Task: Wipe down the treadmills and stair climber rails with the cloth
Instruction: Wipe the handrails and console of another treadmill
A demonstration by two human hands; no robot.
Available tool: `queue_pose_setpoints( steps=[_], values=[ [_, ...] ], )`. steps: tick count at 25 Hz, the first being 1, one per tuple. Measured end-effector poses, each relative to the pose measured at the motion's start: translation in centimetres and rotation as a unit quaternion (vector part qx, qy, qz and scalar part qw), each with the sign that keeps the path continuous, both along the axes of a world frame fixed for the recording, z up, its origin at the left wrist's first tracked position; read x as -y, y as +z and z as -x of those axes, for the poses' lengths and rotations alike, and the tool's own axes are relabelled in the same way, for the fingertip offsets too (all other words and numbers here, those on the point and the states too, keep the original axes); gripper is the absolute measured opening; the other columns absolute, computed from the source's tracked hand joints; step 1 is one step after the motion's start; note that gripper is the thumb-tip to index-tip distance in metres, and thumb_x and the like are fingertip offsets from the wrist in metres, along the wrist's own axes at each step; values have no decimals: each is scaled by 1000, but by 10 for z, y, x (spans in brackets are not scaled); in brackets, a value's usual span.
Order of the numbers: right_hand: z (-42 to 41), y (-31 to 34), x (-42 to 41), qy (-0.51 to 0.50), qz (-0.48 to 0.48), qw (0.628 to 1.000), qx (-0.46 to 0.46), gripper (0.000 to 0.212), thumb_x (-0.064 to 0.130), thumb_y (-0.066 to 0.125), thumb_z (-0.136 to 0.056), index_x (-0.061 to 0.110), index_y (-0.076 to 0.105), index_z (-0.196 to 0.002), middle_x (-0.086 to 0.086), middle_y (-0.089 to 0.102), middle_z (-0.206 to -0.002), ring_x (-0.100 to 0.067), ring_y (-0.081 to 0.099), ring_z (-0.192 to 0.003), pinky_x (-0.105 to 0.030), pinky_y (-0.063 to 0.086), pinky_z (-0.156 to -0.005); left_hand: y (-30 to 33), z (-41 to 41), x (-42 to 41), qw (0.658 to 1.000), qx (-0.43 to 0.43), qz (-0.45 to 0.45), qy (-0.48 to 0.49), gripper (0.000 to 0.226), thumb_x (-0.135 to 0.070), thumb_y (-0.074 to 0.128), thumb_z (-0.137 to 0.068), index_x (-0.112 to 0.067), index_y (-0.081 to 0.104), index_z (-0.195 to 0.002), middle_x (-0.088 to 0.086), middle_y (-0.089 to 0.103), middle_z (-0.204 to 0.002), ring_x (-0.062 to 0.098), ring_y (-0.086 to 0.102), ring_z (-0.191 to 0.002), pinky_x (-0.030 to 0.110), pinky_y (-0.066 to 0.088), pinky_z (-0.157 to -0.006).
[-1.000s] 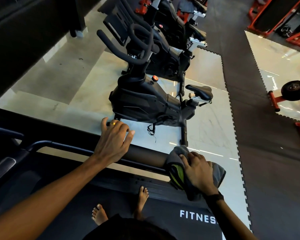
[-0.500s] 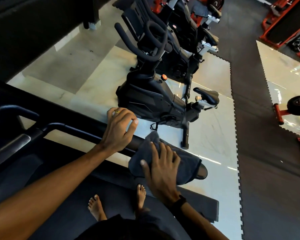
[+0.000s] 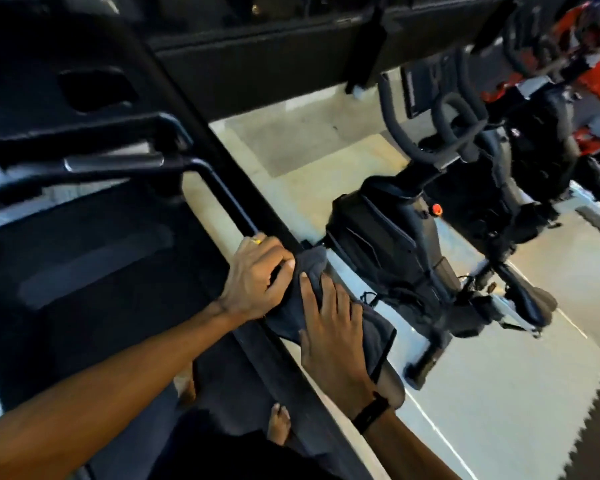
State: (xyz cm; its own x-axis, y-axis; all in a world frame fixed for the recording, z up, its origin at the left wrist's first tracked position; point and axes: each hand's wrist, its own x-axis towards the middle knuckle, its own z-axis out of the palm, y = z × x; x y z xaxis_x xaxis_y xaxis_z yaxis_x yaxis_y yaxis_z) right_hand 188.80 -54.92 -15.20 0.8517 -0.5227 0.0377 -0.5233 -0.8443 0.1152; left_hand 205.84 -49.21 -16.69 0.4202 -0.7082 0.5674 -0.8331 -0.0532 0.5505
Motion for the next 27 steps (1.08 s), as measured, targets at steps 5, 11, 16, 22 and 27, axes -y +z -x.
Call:
queue_pose_setpoints(
  steps=[5,11,16,22,27],
  values=[
    [58,3,3,58,4,998,11,104,38,82,-70,20,27,-157,-16,44,-147,-37,49,-126,-51,47,-99,-7,76,-27,993,-59,16,100,8,-5,60,-89,-2,66,-83,9,64,-83,26,53,-74,47,44,-69],
    [121,5,4,64,-53,996,-32,107,39,84,-69,21,26,-157,-16,37,-154,-38,44,-133,-52,46,-101,-23,158,-50,967,-240,-64,58,38,-35,63,-88,-12,57,-117,-1,52,-114,14,55,-91,38,53,-78],
    [136,19,10,71,-152,986,21,84,31,72,-82,25,30,-155,-10,34,-158,-30,38,-137,-50,38,-108,-20,211,-45,906,-390,-38,158,42,-37,69,-88,-19,47,-120,-5,40,-121,12,55,-95,31,52,-80],
    [161,37,19,102,-287,940,152,60,-3,63,-91,19,49,-145,6,53,-142,-5,53,-127,-25,50,-99,11,277,-7,723,-673,39,150,61,-66,51,-91,-37,27,-140,-12,40,-145,8,44,-133,24,40,-110],
    [141,48,56,73,-361,896,250,34,20,56,-98,23,59,-132,15,67,-124,-13,66,-110,-14,50,-89,8,282,37,590,-758,109,257,93,-60,60,-87,-30,9,-158,-3,29,-162,20,31,-148,42,29,-120]
  ],
)
